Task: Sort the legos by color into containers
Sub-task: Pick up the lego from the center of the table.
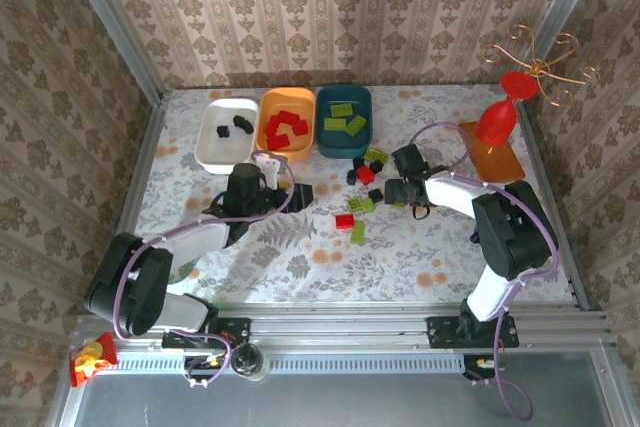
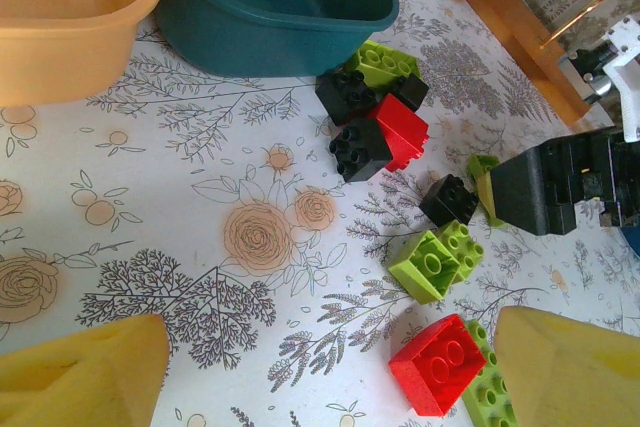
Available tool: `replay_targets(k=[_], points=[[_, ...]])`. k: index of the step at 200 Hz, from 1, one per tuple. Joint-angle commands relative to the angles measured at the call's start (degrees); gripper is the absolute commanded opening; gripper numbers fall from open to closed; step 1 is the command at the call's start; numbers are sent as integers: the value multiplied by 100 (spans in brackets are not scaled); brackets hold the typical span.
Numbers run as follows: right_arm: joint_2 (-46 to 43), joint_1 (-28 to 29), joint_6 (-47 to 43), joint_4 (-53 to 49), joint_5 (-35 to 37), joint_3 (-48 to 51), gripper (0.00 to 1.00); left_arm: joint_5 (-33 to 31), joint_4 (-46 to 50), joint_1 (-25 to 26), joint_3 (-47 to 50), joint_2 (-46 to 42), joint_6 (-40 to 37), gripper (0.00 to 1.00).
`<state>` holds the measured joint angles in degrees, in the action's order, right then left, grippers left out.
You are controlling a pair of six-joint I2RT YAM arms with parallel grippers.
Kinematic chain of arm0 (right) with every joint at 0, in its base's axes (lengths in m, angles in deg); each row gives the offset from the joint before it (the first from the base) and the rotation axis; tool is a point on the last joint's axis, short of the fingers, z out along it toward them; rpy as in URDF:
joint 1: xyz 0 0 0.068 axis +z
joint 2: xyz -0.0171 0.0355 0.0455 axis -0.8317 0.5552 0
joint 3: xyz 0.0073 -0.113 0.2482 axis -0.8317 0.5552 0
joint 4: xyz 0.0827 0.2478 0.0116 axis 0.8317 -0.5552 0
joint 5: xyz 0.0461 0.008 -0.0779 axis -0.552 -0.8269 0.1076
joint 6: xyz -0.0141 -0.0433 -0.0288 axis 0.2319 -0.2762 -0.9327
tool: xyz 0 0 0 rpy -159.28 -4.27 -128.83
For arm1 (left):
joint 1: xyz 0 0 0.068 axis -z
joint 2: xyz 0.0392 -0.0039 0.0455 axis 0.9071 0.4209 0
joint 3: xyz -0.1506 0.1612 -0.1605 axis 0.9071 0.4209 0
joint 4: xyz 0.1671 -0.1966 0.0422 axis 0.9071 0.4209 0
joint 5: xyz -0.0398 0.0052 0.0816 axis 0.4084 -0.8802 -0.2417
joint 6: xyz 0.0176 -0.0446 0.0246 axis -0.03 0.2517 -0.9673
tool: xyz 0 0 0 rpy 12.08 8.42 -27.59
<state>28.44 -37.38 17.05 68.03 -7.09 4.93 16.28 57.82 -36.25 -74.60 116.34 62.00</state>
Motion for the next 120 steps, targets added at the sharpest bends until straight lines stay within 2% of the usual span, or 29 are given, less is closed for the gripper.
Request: replay_targets(k=[1, 23, 56, 97, 120], points=[[-118, -28, 46, -257, -14, 91, 84, 21, -44, 30, -47, -181, -77, 86], [-80, -31, 77, -138, -307, 136, 73, 21, -44, 23, -47, -192, -74, 86], [-17, -31, 73, -83, -386, 114, 56, 12, -39, 27, -52, -172, -69, 86], [148, -58, -10, -199, -333, -79, 43, 21, -18, 23, -48, -207, -92, 86], [111, -153, -22, -118, -534, -101, 37, -22, 4, 16, -33, -262, -120, 86]])
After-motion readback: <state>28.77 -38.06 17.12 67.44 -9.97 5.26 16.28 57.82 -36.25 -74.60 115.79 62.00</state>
